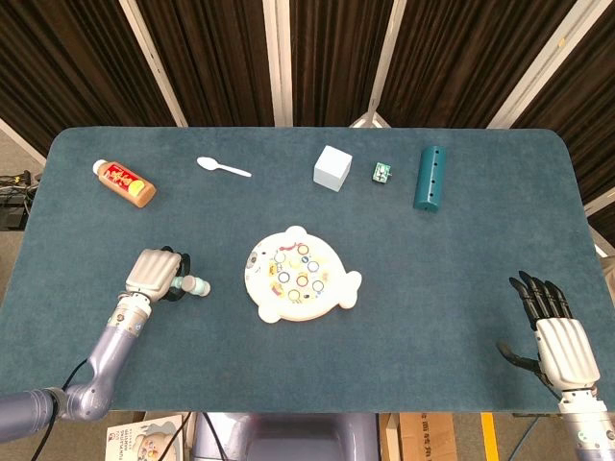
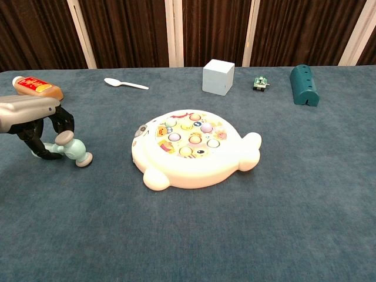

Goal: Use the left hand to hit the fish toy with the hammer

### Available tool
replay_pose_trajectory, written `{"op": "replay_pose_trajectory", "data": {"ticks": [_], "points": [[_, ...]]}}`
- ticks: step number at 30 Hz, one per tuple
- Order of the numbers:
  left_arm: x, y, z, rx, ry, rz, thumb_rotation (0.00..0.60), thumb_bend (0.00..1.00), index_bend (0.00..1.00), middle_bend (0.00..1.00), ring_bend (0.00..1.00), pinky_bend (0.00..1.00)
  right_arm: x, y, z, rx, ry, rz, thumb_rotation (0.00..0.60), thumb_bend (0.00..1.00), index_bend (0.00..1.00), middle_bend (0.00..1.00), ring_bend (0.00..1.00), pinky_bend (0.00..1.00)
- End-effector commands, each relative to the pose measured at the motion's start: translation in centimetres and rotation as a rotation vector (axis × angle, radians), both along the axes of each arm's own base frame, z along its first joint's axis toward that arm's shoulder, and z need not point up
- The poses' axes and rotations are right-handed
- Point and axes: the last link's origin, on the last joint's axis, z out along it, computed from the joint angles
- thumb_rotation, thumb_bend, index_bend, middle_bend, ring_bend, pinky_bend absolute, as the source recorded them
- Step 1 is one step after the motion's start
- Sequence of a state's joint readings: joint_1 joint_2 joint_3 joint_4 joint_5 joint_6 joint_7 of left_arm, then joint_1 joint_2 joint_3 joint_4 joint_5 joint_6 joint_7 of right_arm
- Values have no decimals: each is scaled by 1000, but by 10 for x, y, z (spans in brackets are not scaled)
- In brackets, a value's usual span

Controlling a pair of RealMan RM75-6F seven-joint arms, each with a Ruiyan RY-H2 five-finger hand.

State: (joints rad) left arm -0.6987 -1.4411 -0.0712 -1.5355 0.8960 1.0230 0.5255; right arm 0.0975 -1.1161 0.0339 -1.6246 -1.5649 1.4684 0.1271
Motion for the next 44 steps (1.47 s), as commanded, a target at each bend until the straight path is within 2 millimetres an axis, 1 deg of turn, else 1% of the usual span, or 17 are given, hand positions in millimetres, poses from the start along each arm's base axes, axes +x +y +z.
{"op": "replay_pose_trajectory", "data": {"ticks": [1, 9, 11, 14, 15, 18, 20, 23, 26, 28, 30, 33, 37, 39, 40, 43, 44], "points": [[0, 0, 0, 1, -2, 2, 600, 349, 483, 462, 308, 443, 0, 0, 0, 1, 0, 0, 600, 212, 0, 0, 0, 14], [-2, -1, 3, 5, -1, 6, 600, 349, 473, 456, 306, 442, 0, 0, 0, 2, 0, 1, 600, 212, 0, 0, 0, 14], [-2, -1, 5, 9, -2, 7, 600, 340, 455, 443, 297, 436, 0, 0, 0, 2, 0, 1, 600, 212, 0, 0, 0, 14], [-2, -1, 8, 15, -8, 10, 600, 293, 408, 408, 266, 402, 0, 0, 0, 3, -1, 1, 600, 212, 0, 0, 0, 15], [-2, -1, 10, 19, -8, 10, 600, 274, 391, 389, 252, 387, 0, 0, 0, 3, 0, 1, 600, 212, 0, 0, 0, 15], [-2, -2, 18, 37, -11, 9, 600, 198, 299, 283, 173, 301, 0, 0, 0, 3, 0, 1, 600, 212, 0, 0, 0, 14], [-2, -3, 26, 54, -24, 14, 600, 151, 210, 192, 94, 208, 0, 0, 0, 3, 1, 0, 600, 212, 0, 0, 0, 14], [-2, -8, 41, 78, -53, 20, 600, 125, 105, 102, 17, 115, 0, 0, 0, 1, 3, 0, 600, 212, 0, 0, 0, 14], [-2, -18, 58, 111, -89, 15, 600, 113, 56, 60, 0, 69, 0, 0, 1, 1, 5, 0, 600, 212, 0, 0, 0, 14], [-4, -29, 72, 144, -106, 0, 600, 97, 31, 47, 0, 42, 0, 1, 1, 2, 9, 1, 600, 212, 0, 0, 0, 14], [-8, -44, 85, 181, -114, -24, 600, 83, 10, 30, 0, 16, 0, 1, 0, 4, 18, 2, 600, 212, 0, 0, 0, 14], [-22, -78, 103, 229, -117, -43, 600, 71, 0, 18, 0, 0, 0, 2, 0, 8, 37, -4, 600, 212, 0, 0, 0, 7], [-42, -121, 118, 279, -120, -44, 600, 70, 0, 17, 0, 0, 0, 6, -1, 33, 79, -26, 600, 212, 0, 0, 0, 0], [-52, -139, 123, 306, -114, -40, 600, 69, 0, 9, 0, 0, 2, 7, -2, 37, 89, -29, 600, 212, 0, 0, 0, 0], [-57, -151, 127, 325, -114, -43, 600, 69, 0, 3, 0, 0, 4, 7, -2, 32, 96, -25, 600, 211, 0, 0, 0, 0], [-70, -175, 135, 363, -99, -58, 600, 67, 0, 0, 0, 0, 8, 8, -2, 19, 108, -6, 600, 212, 0, 0, 0, 0], [-73, -180, 137, 372, -93, -65, 600, 67, 0, 0, 0, 0, 9, 9, -3, 18, 111, -1, 600, 212, 0, 0, 0, 0]]}}
